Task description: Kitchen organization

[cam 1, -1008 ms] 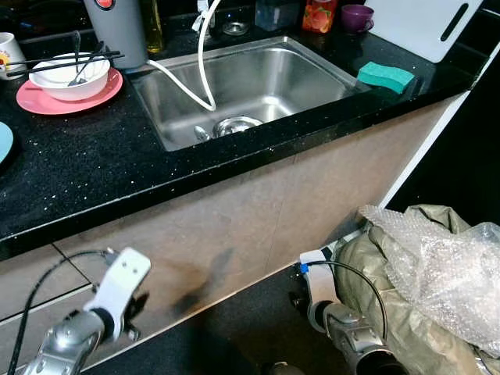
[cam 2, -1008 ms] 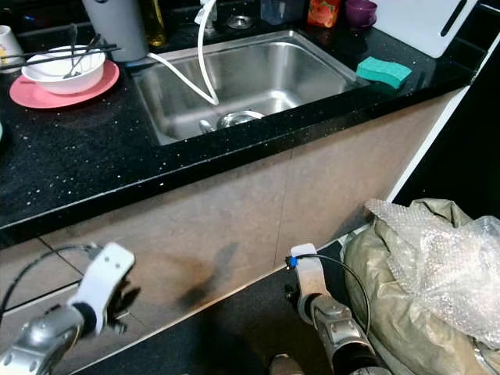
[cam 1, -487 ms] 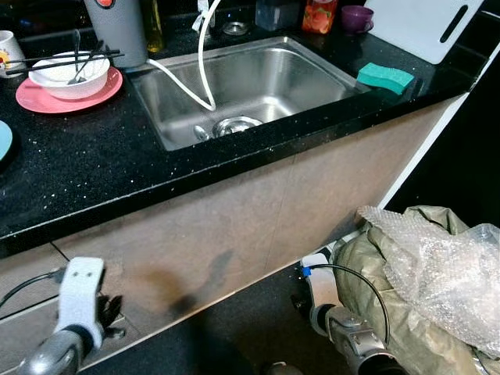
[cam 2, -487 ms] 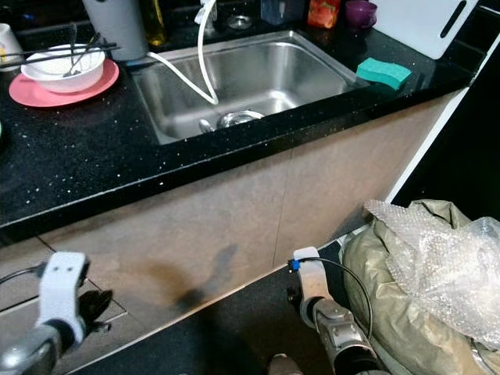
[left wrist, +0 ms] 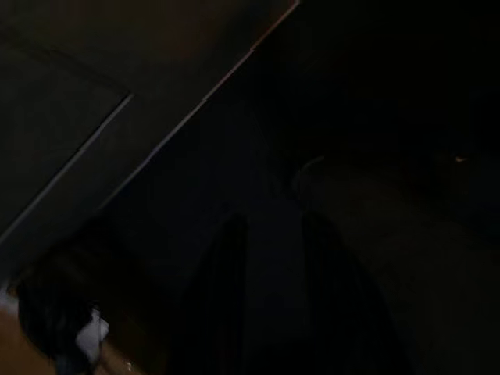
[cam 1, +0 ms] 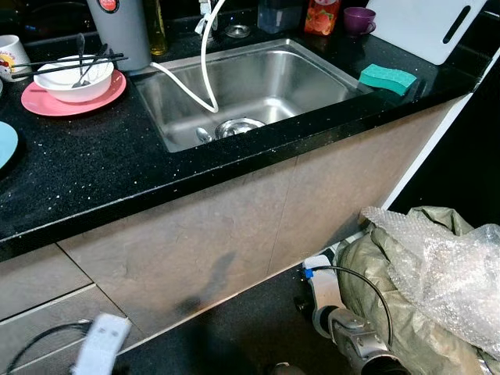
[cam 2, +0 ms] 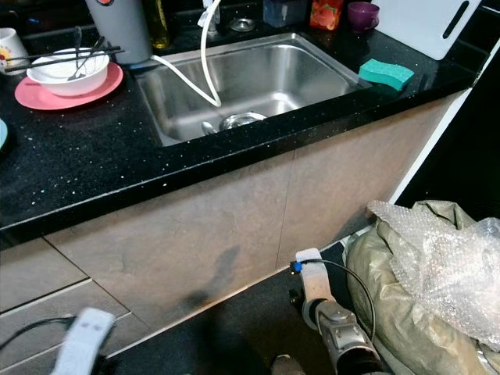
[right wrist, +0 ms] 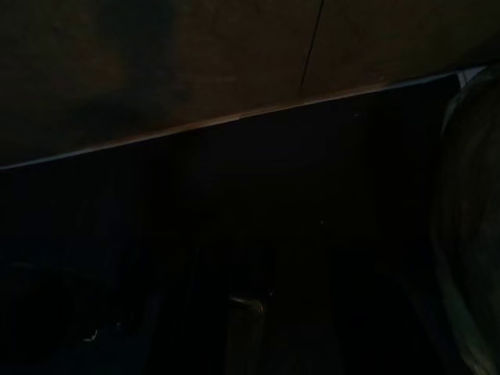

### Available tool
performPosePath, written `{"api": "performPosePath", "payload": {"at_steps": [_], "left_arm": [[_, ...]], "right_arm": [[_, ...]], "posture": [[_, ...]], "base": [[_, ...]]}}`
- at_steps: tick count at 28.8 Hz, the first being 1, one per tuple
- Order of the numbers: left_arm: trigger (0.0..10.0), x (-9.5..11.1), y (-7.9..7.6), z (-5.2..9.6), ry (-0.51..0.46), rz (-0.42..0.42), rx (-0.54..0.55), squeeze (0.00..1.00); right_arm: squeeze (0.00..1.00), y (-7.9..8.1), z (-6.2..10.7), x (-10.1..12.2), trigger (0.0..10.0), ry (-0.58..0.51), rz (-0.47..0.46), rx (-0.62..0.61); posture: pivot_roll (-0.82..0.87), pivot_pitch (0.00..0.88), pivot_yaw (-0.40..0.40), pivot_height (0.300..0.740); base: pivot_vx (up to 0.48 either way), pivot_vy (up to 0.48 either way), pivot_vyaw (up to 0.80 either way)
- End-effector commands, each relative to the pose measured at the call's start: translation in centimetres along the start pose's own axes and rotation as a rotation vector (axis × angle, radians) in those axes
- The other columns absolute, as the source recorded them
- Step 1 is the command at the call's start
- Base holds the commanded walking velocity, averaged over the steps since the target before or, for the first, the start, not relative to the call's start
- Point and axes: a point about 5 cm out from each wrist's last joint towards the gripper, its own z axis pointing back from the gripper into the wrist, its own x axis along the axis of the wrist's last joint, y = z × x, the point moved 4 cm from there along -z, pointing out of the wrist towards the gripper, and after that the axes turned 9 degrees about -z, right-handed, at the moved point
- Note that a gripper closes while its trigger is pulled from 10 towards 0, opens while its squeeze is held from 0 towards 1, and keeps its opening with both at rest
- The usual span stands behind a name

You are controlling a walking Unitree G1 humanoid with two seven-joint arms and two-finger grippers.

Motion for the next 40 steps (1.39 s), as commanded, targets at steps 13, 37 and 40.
{"api": "performPosePath", "payload": {"at_steps": [13,37,40], "left_arm": [[10.0,3.5,-4.1,-7.8,0.032,0.243,-0.007,0.00],[10.0,2.8,-3.9,-8.9,-0.032,0.323,0.002,0.00],[10.0,1.6,-3.8,-8.9,0.016,0.304,0.003,0.00]], "right_arm": [[0.00,0.9,-0.5,-4.0,10.0,0.150,-0.072,-0.028],[0.00,1.2,-0.3,-5.8,10.0,0.121,-0.269,-0.037],[0.00,0.8,-0.1,-6.3,10.0,0.129,-0.287,-0.038]], "posture": [[-0.01,0.110,0.003,0.740],[0.00,0.099,0.010,0.740],[0.00,0.098,0.010,0.740]], "base": [[0.000,0.000,0.00],[0.000,0.000,0.00],[0.000,0.000,0.00]]}}
